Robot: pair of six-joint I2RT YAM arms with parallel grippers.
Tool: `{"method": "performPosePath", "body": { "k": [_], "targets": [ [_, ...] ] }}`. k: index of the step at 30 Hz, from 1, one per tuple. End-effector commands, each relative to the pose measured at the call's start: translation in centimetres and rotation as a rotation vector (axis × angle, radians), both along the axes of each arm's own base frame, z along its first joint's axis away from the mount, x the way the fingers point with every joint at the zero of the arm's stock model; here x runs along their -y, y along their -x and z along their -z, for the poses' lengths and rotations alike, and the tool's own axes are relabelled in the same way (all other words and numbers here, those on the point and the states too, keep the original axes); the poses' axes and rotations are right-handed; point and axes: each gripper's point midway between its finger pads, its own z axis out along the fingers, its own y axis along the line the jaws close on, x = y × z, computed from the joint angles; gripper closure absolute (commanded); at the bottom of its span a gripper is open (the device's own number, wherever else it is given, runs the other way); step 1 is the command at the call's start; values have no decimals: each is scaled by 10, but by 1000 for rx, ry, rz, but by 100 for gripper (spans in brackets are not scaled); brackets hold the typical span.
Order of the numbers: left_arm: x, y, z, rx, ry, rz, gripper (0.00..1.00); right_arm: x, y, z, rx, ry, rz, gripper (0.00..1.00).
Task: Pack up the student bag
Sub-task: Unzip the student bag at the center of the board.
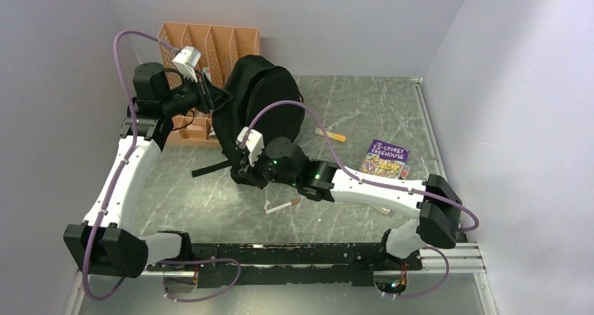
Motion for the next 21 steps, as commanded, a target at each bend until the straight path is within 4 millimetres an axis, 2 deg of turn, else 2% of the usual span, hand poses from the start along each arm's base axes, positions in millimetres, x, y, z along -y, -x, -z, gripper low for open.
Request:
{"method": "performPosePath", "body": {
  "k": [1, 5, 8, 12, 17, 21],
  "targets": [
    [-2, -11, -29, 69, 23, -38, 92, 0, -3, -9, 13, -23, 6, 100],
    [-8, -21, -61, 124, 85, -86, 95, 4, 5, 2, -15, 5, -27, 100],
    [-22, -32, -75, 136, 125, -135, 95, 12, 13, 15, -47, 41, -42, 100],
    [-36, -44, -81, 138, 178, -181, 95, 14, 27, 33, -106, 81, -97, 100],
    [-33, -52, -77, 111, 206, -164, 95, 13, 41, 65, -184, 134, -154, 100],
    [-34, -55, -82, 142, 203, -166, 95, 17, 46, 96, -223, 200, -164, 100]
  ]
}}
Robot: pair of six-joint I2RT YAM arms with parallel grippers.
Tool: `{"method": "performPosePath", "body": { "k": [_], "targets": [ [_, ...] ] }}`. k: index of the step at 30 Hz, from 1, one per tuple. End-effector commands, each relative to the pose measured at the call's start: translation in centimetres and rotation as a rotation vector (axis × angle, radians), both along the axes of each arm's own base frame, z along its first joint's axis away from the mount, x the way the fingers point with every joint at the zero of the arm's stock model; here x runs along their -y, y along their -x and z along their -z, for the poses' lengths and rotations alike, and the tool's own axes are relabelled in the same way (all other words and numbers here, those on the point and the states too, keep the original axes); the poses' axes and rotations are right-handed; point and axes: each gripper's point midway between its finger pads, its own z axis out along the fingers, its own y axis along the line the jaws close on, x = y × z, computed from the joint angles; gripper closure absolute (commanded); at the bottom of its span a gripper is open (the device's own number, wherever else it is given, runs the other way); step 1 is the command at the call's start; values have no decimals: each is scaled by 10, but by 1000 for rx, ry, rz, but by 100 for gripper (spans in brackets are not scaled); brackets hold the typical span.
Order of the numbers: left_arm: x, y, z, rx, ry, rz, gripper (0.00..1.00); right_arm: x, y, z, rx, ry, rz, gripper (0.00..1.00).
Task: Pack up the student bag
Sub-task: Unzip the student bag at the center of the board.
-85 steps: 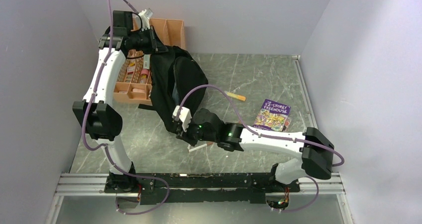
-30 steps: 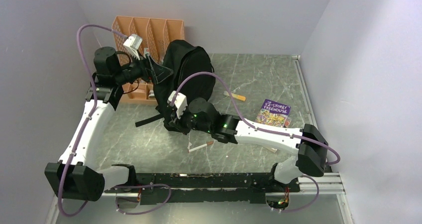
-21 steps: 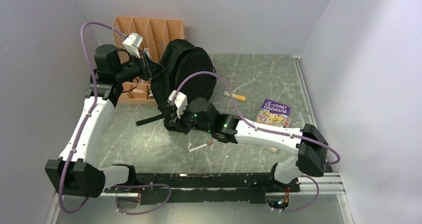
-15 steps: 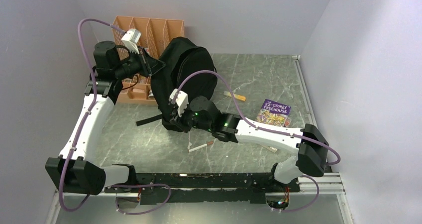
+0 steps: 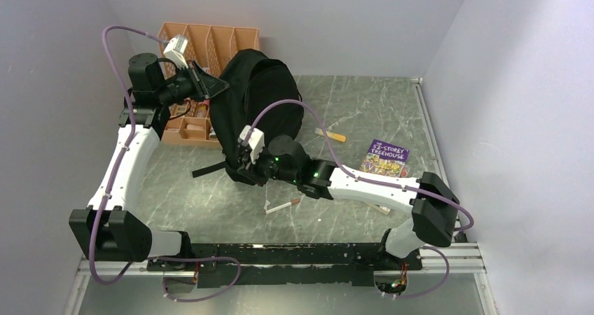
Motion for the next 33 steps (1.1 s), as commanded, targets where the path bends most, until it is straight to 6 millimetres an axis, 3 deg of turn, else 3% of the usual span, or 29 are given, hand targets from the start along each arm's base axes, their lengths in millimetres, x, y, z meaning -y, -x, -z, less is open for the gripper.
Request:
{"method": "performPosePath", "body": {
  "k": [1, 4, 12, 14, 15, 17, 20, 24, 27, 29, 33],
  "targets": [
    [-19, -25, -67, 260, 6, -101, 95, 21, 52, 94, -208, 246, -147, 100],
    [-33, -32, -69, 266, -10, -138, 95, 26, 59, 102, -231, 263, -165, 100],
    [-45, -40, -66, 260, 13, -165, 95, 38, 66, 109, -250, 297, -170, 100],
    [-44, -39, -65, 263, 16, -158, 95, 38, 63, 102, -231, 286, -153, 98],
    [-43, -37, -66, 270, 17, -151, 95, 38, 59, 96, -218, 272, -132, 93],
    [-41, -32, -66, 281, 19, -131, 95, 37, 49, 72, -185, 227, -72, 71],
    [-35, -22, -70, 307, 22, -89, 95, 36, 35, 27, -129, 140, -6, 50],
    [-26, -7, -67, 330, 37, -36, 95, 44, 11, -38, -74, 13, 159, 39],
    [-22, 2, -66, 345, 20, -18, 95, 63, -20, -88, -35, -106, 395, 29],
    [-19, 6, -65, 349, 14, -7, 95, 79, -42, -111, -25, -162, 556, 23],
    [-15, 11, -62, 353, 8, 8, 95, 87, -78, -144, -39, -222, 693, 17]
  ]
}}
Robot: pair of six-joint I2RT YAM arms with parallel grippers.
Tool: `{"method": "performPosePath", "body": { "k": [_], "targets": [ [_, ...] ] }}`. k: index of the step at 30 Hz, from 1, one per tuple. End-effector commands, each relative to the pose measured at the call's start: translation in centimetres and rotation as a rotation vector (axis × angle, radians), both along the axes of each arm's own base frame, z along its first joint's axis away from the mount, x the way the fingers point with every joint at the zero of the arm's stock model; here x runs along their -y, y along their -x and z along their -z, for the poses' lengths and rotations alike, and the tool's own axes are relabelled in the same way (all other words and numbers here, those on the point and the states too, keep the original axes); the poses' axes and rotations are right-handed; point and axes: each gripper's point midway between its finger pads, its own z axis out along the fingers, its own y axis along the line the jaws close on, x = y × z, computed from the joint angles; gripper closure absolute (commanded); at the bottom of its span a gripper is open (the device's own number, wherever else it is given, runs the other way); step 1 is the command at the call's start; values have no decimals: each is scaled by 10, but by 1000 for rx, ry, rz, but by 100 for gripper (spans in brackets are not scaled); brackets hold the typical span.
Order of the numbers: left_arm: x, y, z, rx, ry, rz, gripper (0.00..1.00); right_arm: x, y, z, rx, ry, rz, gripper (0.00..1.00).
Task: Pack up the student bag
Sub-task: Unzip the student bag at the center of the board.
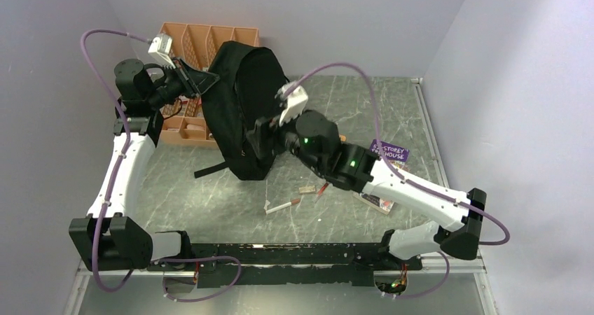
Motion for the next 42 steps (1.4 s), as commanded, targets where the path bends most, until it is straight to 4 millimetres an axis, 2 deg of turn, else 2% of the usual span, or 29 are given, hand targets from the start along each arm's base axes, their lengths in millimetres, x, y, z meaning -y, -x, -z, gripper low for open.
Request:
{"method": "performPosePath", "body": {
  "k": [1, 6, 11, 14, 17, 19, 22, 30, 33, 38, 42],
  "targets": [
    [6, 16, -38, 186, -26, 34, 95, 24, -58, -26, -41, -64, 271, 15],
    [10, 19, -32, 180, -24, 47, 95, -3, -87, -35, -76, -42, 260, 9],
    [11, 19, -30, 176, -28, 50, 95, -28, -90, -48, -80, -90, 198, 8],
    [12, 20, -29, 177, -29, 55, 95, -32, -91, -50, -80, -107, 195, 12],
    [13, 20, -29, 177, -31, 54, 95, -32, -97, -47, -75, -91, 211, 21],
    [13, 21, -29, 178, -31, 53, 95, -28, -101, -44, -68, -80, 234, 31],
    [12, 21, -28, 175, -30, 47, 95, -20, -107, -43, -57, -71, 272, 36],
    [7, 17, -30, 160, -35, 3, 95, 0, -114, -39, -44, -58, 322, 83],
    [5, 16, -36, 168, -21, -10, 95, 10, -114, -38, -42, -74, 334, 100],
    [9, 13, -64, 206, 49, 9, 95, 39, -113, -64, 6, -162, 364, 100],
    [5, 10, -86, 232, 71, -27, 95, 68, -118, -75, 20, -218, 399, 100]
  ]
}}
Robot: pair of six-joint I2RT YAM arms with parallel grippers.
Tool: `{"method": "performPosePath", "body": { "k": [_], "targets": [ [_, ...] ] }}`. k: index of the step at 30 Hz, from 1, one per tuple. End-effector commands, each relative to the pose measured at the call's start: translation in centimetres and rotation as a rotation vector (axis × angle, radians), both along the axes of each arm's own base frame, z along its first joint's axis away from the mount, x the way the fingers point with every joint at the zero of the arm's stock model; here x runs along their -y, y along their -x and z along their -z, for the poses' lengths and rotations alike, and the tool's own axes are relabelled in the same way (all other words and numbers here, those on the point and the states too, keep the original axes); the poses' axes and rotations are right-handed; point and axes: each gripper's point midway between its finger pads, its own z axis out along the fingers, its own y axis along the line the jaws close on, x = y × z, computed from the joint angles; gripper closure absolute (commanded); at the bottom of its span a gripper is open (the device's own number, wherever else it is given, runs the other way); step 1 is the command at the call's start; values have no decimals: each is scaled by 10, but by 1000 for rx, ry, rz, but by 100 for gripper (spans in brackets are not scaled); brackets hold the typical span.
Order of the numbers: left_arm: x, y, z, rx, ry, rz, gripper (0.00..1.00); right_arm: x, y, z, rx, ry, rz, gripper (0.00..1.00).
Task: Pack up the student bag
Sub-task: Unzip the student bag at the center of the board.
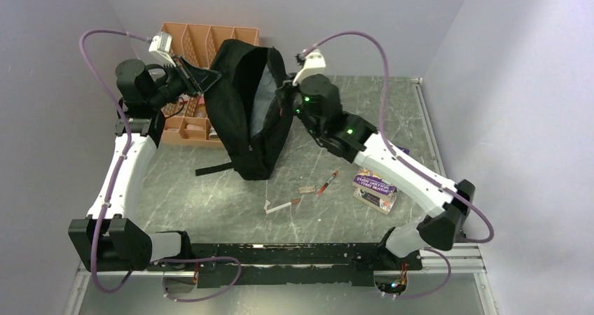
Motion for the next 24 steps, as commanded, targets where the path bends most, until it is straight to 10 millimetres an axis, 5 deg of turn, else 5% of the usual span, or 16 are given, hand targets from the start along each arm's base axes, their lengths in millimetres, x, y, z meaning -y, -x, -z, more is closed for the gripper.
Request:
{"method": "performPosePath", "body": {
  "k": [1, 5, 10, 24],
  "targets": [
    [-7, 3, -81, 217, 42, -64, 95, 38, -8, -44, 84, -135, 71, 100],
    [-25, -5, -76, 172, 33, -194, 95, 60, -16, -34, 65, -132, 102, 100],
    [-51, -5, -33, 66, -1, -332, 95, 77, -15, 5, -15, -129, 118, 100],
    [-84, 12, 38, -93, -188, -492, 95, 79, 46, 140, -360, -220, 34, 100]
  ]
}}
